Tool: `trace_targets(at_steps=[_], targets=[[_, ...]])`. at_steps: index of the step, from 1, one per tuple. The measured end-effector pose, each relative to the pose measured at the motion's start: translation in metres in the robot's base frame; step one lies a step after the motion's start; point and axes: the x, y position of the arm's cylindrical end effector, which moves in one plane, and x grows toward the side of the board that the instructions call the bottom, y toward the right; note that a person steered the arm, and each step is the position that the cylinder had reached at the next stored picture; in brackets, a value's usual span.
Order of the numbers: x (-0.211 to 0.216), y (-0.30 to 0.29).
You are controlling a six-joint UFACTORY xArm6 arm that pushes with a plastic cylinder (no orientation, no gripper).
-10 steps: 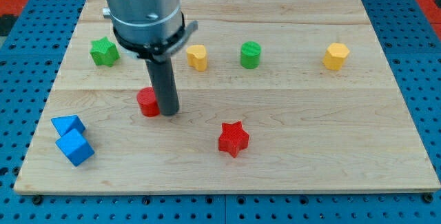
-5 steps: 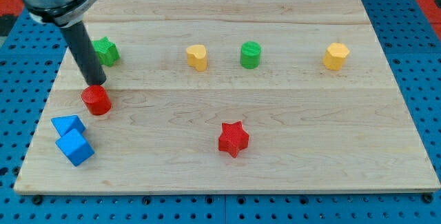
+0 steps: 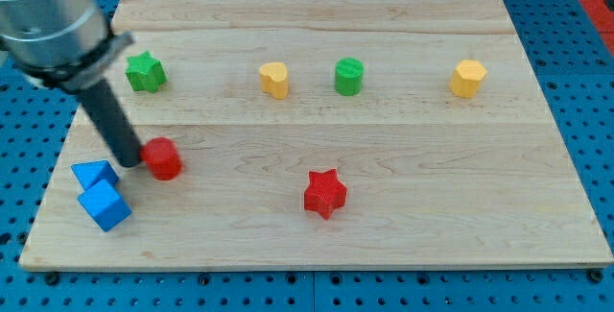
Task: Separate the red blocks
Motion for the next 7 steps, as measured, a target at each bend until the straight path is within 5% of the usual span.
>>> trace_targets(at_steps=[2,3,5,7], targets=[[-0.008,0.070],[0.020,0.070],[-0.011,0.109],[0.017,0.117]])
